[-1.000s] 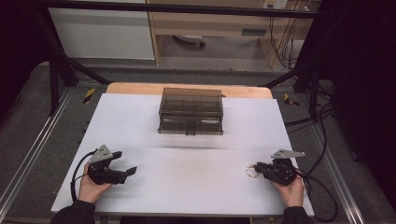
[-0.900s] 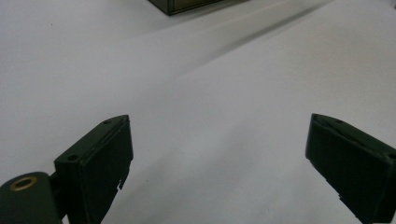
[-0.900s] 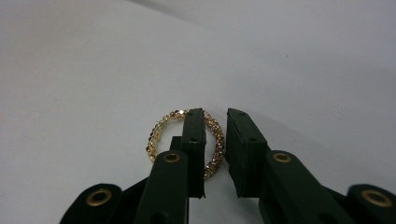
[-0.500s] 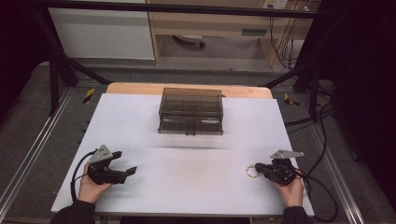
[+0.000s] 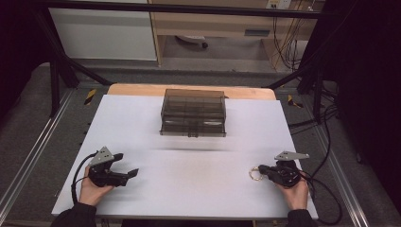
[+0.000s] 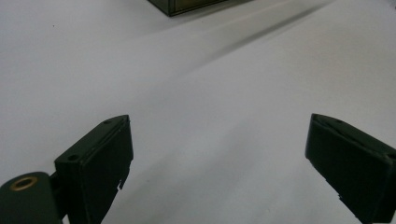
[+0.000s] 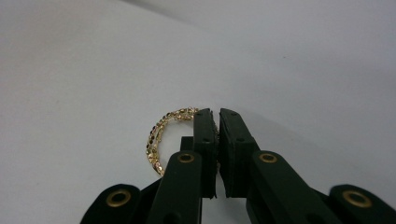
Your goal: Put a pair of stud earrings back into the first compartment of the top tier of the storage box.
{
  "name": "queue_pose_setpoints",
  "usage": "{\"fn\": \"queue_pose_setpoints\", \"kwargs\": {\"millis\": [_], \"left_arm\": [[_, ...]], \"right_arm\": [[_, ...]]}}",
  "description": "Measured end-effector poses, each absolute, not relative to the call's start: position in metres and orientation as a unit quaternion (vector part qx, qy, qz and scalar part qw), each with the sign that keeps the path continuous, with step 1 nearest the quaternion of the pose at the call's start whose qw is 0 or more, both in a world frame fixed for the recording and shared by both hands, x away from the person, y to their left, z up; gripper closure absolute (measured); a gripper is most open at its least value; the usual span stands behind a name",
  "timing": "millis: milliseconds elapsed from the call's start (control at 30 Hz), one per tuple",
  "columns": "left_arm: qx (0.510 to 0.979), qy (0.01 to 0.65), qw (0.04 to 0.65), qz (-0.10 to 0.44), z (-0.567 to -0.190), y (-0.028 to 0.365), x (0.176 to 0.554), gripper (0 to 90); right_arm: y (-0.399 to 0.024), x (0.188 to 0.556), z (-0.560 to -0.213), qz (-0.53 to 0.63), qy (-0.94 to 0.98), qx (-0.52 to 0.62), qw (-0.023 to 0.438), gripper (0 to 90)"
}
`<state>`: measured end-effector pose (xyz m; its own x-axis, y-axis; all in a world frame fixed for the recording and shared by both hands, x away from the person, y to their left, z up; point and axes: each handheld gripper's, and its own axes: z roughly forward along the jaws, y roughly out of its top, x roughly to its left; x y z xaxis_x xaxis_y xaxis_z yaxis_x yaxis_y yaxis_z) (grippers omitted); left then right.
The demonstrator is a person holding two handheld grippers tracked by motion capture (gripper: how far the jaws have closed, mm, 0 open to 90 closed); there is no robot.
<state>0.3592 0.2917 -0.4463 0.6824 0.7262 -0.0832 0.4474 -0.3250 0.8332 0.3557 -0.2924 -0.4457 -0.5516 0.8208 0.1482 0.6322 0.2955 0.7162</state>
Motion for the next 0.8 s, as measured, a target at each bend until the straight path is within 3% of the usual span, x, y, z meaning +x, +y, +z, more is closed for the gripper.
{"fn": "queue_pose_setpoints", "kwargs": {"millis": [800], "left_arm": [[0.801,0.366,0.449,0.154,-0.447,0.291,0.359,7.1]], "right_arm": [[-0.274,0.352,-0.42,0.417,0.785,0.441,0.125,86.5]]}}
